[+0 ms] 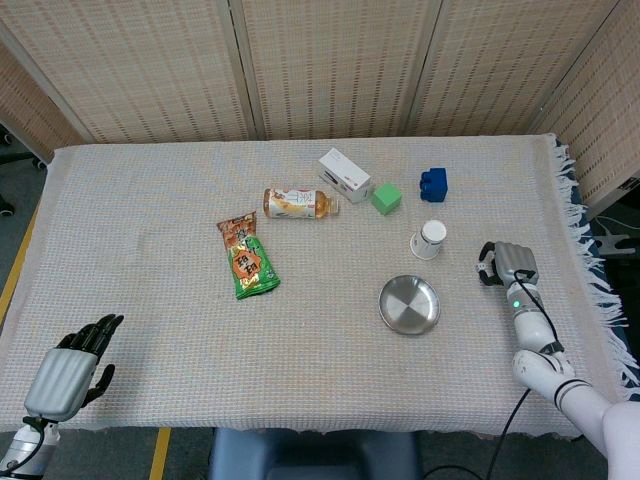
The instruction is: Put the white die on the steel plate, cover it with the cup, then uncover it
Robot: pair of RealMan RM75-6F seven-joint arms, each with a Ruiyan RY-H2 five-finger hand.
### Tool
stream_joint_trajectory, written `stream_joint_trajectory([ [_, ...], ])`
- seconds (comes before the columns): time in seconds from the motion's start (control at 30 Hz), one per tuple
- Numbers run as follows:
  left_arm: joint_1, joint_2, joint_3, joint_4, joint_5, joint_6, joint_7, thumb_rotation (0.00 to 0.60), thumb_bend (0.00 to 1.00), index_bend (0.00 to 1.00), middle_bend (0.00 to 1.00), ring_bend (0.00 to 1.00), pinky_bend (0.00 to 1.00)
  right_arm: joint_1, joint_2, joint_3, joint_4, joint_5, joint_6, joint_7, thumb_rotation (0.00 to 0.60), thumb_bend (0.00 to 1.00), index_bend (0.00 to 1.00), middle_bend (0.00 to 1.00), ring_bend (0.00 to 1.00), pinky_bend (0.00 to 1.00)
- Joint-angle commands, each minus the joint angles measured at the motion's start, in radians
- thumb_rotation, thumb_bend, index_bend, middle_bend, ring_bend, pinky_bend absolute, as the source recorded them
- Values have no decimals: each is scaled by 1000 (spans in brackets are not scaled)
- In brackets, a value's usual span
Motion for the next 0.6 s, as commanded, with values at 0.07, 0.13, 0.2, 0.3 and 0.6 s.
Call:
stream_joint_trajectory([
  [0.07, 0, 0, 0, 0, 0, 1, -1, 600, 451, 71, 100, 189, 360, 4, -7, 1, 8, 12, -1, -13, 600, 276, 442, 873, 941, 809],
  [0.13, 1, 0, -1, 0, -1, 1, -1, 600, 451, 71, 101, 189, 360, 5, -11, 0, 12, 15, -1, -20, 600, 275, 442, 873, 941, 809],
  [0.2, 1, 1, -1, -1, 0, 3, -1, 600, 451, 71, 101, 189, 360, 6, -13, 0, 12, 16, 0, -20, 600, 275, 442, 873, 941, 809],
  [0.3, 2, 1, -1, 0, 1, 5, -3, 600, 451, 71, 101, 189, 360, 6, -16, -2, 16, 12, 2, -20, 600, 275, 445, 873, 941, 809],
  [0.6, 3, 3, -1, -1, 2, 7, -6, 600, 451, 71, 101, 189, 360, 7, -28, -6, 31, -6, 9, -9, 600, 276, 476, 881, 946, 817],
])
